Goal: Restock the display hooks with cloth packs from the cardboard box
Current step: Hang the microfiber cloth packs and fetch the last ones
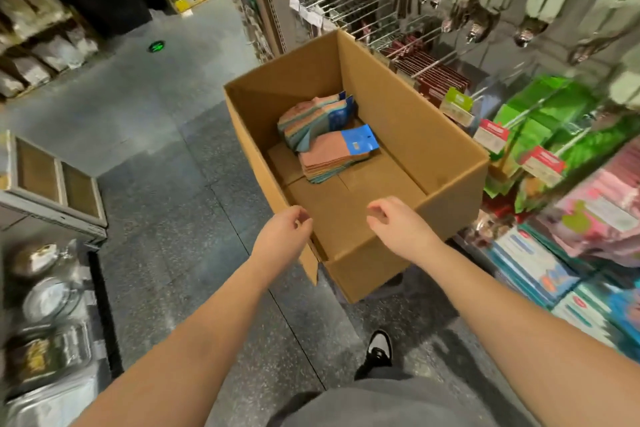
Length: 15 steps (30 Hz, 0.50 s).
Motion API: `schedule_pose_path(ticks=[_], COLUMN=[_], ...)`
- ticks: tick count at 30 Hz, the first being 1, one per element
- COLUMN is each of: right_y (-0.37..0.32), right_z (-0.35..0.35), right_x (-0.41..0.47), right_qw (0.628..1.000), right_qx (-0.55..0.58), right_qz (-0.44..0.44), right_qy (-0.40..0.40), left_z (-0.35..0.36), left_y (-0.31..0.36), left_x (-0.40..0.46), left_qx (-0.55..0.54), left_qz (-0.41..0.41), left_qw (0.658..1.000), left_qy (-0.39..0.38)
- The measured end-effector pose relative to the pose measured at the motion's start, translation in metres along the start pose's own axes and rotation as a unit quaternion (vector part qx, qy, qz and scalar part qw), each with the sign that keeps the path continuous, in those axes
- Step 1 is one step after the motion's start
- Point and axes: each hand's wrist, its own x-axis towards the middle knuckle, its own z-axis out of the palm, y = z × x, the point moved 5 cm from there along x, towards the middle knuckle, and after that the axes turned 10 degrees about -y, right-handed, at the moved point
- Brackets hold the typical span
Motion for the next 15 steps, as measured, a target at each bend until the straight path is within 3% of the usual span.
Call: schedule_pose_path(ticks=[9,15], right_y=[0.002,0.035], right_z=[-0.023,-0.021], right_x=[0.145,0.237], right_qw=[0.991,0.957], right_qx=[0.078,0.159], right_qz=[0.112,0.244], right_qy=[-0.003,0.006], left_z=[-0.061,-0.079], left_y=[0.006,0.002], left_x=[0.185,0.343], left_qx=[0.034,0.098], left_qz=[0.015,0.023], left_qw=[0.999,0.992], left_qy=[-0.031,-0.081])
